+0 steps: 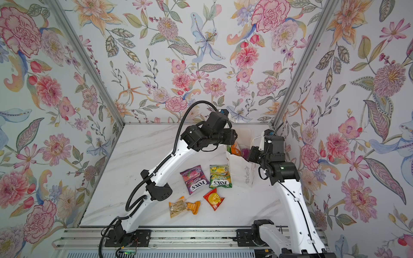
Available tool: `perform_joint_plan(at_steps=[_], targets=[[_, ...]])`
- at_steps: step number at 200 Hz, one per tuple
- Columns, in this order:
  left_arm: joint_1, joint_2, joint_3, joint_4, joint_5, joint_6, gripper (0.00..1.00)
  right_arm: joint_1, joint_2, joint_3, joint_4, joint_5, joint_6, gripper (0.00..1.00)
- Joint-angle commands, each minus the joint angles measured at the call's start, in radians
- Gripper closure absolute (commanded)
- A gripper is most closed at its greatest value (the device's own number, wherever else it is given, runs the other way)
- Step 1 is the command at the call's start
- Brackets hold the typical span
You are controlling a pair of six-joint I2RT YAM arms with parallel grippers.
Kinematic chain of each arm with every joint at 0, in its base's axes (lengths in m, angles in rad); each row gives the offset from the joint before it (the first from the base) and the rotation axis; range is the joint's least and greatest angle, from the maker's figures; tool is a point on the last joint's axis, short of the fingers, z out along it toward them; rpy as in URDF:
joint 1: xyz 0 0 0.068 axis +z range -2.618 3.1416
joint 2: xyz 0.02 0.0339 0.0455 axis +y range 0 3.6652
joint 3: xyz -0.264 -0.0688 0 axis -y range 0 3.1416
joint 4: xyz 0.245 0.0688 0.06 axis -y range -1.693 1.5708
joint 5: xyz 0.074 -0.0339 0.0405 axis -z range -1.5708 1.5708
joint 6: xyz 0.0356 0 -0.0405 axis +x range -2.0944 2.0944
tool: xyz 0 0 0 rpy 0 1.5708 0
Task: Place the snacks into the paper bag
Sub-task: Place the snack in the paper bag.
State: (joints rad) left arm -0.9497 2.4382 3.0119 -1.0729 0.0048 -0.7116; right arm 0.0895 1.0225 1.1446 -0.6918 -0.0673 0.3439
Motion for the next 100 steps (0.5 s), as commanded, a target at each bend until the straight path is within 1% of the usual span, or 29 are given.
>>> perform_joint_plan(at_steps=[1,38,54,85,100], targets=[[-0.008,-0.089,0.026,-0.09,-0.112,0.118,0.34,-0.002,-0.008,0.012,0.007,-0.006,-0.016,1.0],[-0.041,-0.1,0.027,-0.237,-0.253,0.222,0.21,-0.004,-0.01,0.006,0.006,-0.003,-0.019,1.0],[-0.05,-0.101,0.022,-0.309,-0.319,0.217,0.17,-0.004,-0.01,0.004,0.006,-0.002,-0.02,1.0],[-0.066,-0.185,-0.12,-0.322,-0.373,0.218,0.15,-0.007,-0.017,-0.002,0.006,-0.001,-0.021,1.0],[-0.07,-0.245,-0.246,-0.311,-0.372,0.228,0.13,-0.008,-0.019,0.0,0.005,-0.001,-0.023,1.0]])
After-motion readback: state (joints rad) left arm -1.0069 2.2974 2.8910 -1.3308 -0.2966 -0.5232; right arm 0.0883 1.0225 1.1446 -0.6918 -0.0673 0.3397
